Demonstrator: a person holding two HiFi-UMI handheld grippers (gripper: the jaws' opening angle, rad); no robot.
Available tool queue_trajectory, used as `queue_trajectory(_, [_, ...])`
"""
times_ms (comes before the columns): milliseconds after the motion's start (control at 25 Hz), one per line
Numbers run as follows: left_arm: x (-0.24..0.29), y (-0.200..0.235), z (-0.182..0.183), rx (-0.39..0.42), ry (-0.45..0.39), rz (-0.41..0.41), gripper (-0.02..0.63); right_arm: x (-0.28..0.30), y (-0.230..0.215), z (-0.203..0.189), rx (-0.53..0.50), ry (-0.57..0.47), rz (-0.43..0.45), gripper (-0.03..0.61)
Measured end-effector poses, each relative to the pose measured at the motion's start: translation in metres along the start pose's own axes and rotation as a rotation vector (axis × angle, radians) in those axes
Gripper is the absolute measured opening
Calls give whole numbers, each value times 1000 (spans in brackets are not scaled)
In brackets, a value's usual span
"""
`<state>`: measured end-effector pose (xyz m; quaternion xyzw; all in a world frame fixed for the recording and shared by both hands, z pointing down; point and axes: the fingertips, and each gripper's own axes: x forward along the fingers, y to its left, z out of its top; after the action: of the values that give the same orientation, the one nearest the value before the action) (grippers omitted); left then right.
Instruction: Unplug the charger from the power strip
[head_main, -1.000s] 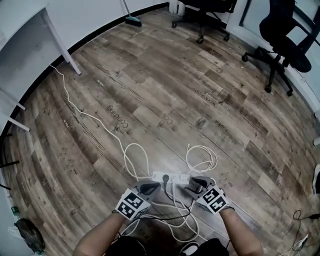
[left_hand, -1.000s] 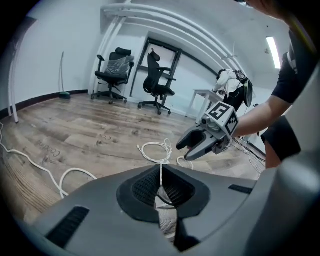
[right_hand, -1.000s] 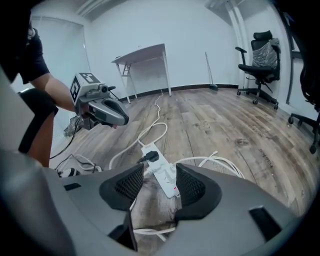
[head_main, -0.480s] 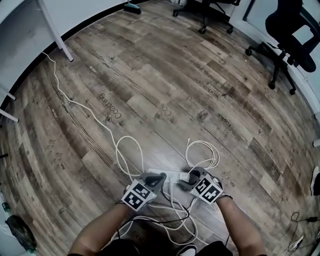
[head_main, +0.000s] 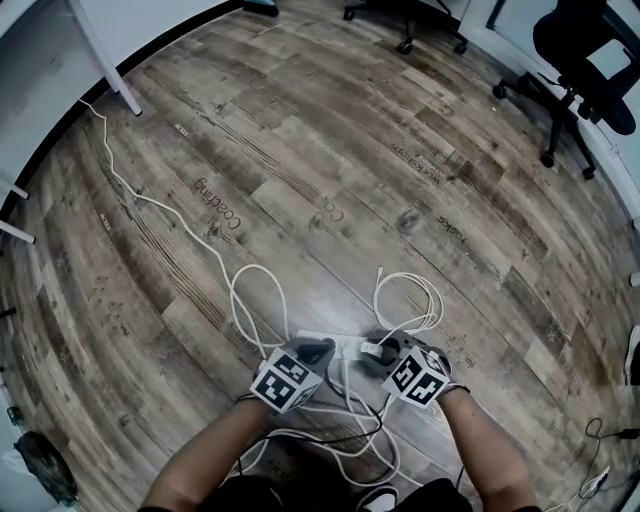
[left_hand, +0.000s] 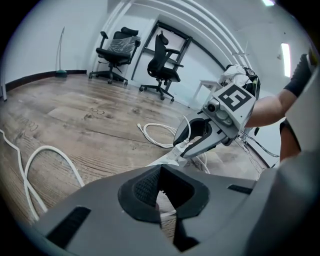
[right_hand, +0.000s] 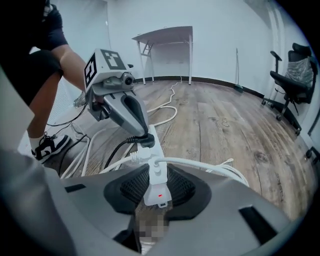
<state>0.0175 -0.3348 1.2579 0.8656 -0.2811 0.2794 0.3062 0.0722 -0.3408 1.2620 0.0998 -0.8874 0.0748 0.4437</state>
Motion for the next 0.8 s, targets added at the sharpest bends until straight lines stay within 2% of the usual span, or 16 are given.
queue_trajectory(320, [0,2,0,-10,3,-32,21,0,2,1,-51,16,14,109])
queue_trajectory(440, [1,1,0,-10,7,-44,21,-7,0,8,-48,-14,45,106])
queue_trajectory(640, [-1,1,-1,-46,-11,-26,21,-27,-7,41,4,-111,33,106])
queue_trajectory(800, [-24,-6,18,-3,-71,41,21,-57,-4,65,104,-195,-7,106])
